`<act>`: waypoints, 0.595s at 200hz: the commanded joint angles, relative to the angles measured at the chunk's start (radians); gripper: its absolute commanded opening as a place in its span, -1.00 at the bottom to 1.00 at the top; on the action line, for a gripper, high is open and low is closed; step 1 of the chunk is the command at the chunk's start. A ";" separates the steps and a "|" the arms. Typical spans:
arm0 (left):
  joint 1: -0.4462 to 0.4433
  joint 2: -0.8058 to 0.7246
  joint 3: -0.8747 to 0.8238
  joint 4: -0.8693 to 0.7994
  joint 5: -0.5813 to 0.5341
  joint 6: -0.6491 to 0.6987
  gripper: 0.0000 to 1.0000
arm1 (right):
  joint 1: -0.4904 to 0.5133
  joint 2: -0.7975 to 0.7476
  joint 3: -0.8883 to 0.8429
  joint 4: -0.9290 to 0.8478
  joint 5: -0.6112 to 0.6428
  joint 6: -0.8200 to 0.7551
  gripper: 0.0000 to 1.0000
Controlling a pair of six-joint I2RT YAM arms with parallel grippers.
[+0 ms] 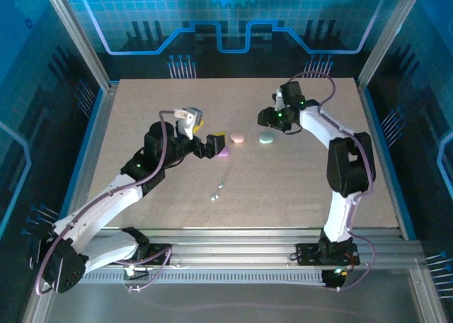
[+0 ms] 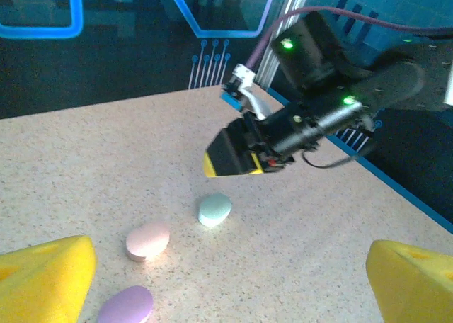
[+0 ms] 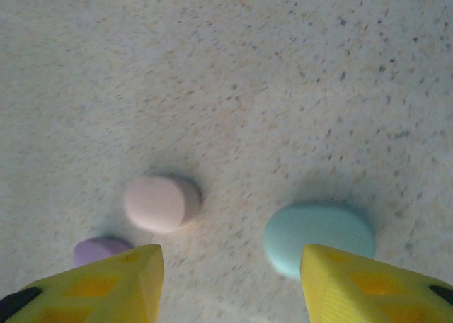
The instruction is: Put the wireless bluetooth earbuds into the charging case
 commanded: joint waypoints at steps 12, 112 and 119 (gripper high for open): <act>0.010 0.072 0.082 -0.083 0.106 -0.058 0.98 | -0.006 0.137 0.140 -0.153 0.004 -0.171 0.12; 0.010 0.280 0.250 -0.297 0.121 -0.098 0.98 | -0.025 0.321 0.357 -0.378 -0.120 -0.321 0.11; 0.011 0.289 0.256 -0.304 0.110 -0.104 0.98 | -0.028 0.315 0.345 -0.379 -0.112 -0.326 0.11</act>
